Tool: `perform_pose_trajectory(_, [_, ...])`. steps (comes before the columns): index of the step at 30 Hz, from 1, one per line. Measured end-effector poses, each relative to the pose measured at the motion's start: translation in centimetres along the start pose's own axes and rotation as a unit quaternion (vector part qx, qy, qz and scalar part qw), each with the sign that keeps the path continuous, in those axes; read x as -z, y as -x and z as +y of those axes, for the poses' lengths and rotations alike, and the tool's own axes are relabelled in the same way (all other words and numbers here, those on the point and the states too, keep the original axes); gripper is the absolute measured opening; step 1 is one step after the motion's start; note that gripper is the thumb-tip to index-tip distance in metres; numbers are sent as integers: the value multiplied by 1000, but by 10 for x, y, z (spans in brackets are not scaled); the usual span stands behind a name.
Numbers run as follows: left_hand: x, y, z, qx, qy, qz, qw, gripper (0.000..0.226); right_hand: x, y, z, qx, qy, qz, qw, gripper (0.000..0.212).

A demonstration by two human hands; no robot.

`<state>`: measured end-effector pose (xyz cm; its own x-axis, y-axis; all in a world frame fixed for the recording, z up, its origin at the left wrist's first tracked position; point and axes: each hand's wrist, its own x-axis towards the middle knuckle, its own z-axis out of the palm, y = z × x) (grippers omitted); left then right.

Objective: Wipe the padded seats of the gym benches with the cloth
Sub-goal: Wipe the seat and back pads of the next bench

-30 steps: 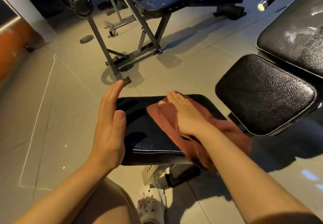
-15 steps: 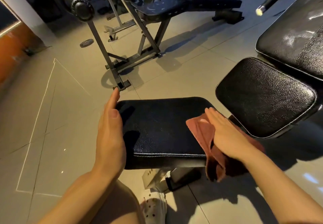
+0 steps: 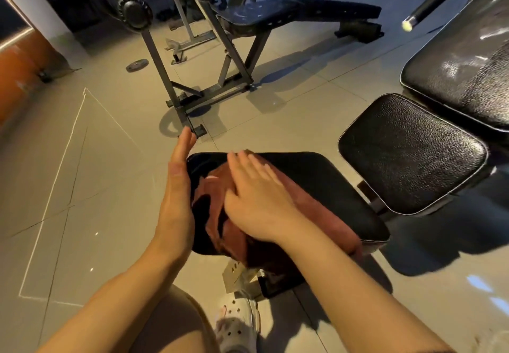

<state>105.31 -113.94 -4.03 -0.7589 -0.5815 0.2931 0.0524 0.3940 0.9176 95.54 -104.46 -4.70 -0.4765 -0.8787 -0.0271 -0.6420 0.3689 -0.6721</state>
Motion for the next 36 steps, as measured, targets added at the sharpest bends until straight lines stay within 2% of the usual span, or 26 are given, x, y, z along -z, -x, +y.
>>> perform_pose_trajectory(3, [15,-3,6,43,67,-4,997,66,-15,14,-30,66,7,65,996,62])
perform_pose_trajectory(5, [22,0,10,44,72,2,996,59,-21,28,-26,96,14,110,989,67])
perform_pose_trajectory(7, [30,5,9,44,69,-2,997,61,-24,43,-6,110,29,121,986,76])
perform_pose_trajectory(10, [28,4,11,61,9,-10,998,82,-22,63,43,58,36,136,988,88])
perform_pose_trajectory(11, [25,1,13,80,0,5,997,82,-20,69,66,21,30,138,990,91])
perform_pose_trajectory(13, [19,-6,7,100,-1,10,995,58,-18,83,116,-52,26,158,986,94])
perform_pose_trajectory(14, [17,-6,6,106,-6,12,994,54,-18,89,137,-81,22,174,981,91])
perform_pose_trajectory(17, [8,-7,11,132,-22,13,991,81,-27,102,166,-116,-6,223,968,78])
perform_pose_trajectory(19, [3,-5,20,150,19,38,988,62,-34,104,164,-113,-2,250,962,74])
perform_pose_trajectory(20, [5,-1,24,145,56,22,988,52,-35,104,158,-106,0,261,960,72])
perform_pose_trajectory(22, [4,8,34,123,99,-8,987,47,-38,100,141,-76,1,285,955,66])
perform_pose_trajectory(24, [-5,13,46,111,88,-2,990,41,-43,91,110,-27,9,299,954,61])
perform_pose_trajectory(26, [0,19,43,100,93,2,991,38,-49,76,69,33,22,299,953,61])
perform_pose_trajectory(29, [16,29,28,36,50,-53,997,86,-55,49,11,114,46,290,949,64])
perform_pose_trajectory(30, [23,31,19,18,37,-61,997,94,-53,42,-1,130,54,281,949,66])
perform_pose_trajectory(33, [35,30,1,26,42,-46,998,90,-35,32,-11,145,54,196,968,73])
perform_pose_trajectory(35, [25,17,3,38,47,-20,998,77,-20,27,5,103,33,115,987,75])
perform_pose_trajectory(36, [20,6,2,67,57,19,996,69,-13,24,19,66,21,79,994,74])
